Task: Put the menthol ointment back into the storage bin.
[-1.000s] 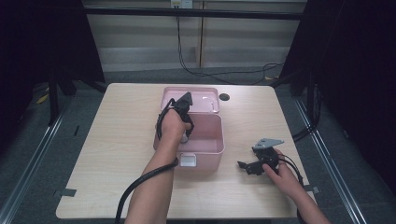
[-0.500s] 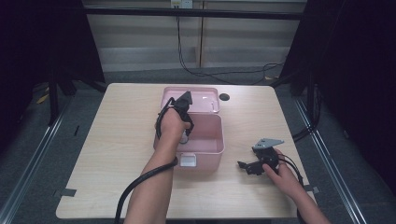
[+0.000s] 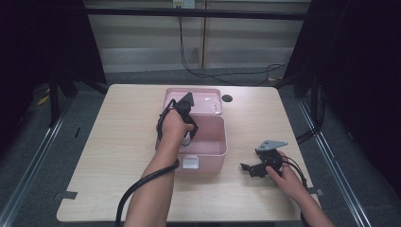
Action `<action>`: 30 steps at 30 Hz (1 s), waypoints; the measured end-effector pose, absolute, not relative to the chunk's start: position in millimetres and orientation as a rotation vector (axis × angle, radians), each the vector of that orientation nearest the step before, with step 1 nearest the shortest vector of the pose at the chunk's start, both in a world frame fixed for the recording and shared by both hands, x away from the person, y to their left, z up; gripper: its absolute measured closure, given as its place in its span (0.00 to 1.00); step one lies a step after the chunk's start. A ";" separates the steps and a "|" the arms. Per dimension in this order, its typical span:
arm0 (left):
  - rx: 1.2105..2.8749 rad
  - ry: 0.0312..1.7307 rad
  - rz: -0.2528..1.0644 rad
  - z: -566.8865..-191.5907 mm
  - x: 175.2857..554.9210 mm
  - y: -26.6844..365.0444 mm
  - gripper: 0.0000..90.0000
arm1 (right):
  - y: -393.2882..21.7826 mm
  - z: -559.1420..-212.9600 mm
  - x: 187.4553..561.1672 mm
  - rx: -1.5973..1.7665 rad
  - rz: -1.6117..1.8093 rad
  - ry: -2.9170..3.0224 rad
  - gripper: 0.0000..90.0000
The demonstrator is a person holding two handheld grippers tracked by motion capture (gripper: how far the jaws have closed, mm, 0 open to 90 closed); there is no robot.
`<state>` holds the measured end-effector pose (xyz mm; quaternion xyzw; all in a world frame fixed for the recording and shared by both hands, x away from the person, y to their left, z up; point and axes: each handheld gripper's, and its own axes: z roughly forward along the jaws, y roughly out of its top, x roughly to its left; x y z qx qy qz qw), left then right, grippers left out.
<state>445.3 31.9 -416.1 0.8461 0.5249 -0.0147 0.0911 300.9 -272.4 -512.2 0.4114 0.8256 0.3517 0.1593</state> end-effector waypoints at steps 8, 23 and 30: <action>2.516 1.562 -0.054 -412.1 443.0 32.7 0.30 | -272.4 -512.2 300.9 1.177 1.005 2.360 0.10; 2.508 1.507 -0.071 -394.7 438.2 36.3 0.26 | -272.4 -512.2 300.9 1.176 1.005 2.360 0.10; 2.506 1.486 -0.072 -385.7 435.5 36.7 0.26 | -272.4 -512.2 300.9 1.176 1.005 2.360 0.10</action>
